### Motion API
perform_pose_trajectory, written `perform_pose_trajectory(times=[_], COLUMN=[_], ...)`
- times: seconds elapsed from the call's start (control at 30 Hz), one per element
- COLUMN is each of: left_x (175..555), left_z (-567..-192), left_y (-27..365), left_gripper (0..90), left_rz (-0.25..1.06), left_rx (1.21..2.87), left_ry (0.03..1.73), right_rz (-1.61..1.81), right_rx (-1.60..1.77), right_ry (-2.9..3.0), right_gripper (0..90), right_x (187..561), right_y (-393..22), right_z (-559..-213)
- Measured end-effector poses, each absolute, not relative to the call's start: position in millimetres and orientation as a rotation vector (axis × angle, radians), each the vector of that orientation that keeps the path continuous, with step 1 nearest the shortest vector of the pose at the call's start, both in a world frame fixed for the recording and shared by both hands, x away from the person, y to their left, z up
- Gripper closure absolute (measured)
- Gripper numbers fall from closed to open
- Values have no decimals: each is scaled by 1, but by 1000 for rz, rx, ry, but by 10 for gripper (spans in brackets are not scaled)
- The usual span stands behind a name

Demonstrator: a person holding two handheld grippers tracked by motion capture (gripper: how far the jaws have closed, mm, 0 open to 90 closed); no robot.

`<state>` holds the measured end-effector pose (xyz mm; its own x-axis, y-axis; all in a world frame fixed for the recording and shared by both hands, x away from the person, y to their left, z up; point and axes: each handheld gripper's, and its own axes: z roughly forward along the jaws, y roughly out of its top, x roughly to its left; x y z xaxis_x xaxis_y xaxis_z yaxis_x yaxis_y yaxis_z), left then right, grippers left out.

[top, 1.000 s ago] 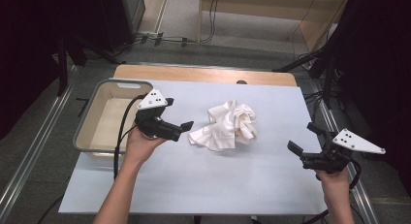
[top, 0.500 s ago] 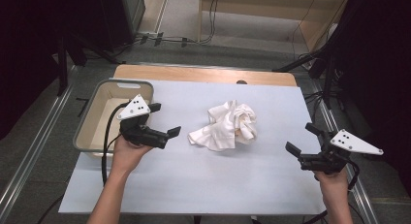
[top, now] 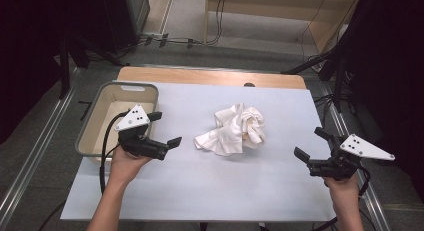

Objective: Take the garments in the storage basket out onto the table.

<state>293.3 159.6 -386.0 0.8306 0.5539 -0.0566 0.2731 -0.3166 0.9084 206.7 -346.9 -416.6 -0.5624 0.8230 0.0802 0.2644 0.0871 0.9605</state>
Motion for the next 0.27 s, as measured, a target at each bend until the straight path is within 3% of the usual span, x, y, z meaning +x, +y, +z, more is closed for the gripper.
perform_pose_trajectory(times=[0.27], left_x=[290], left_z=[-390], left_y=[167], left_gripper=[0], left_rz=[323], left_rx=[1924], left_ry=[621], right_rz=[1489], right_rx=[1061], right_ry=[1892], right_gripper=[0], right_x=[207], right_y=[-344], right_z=[-417])
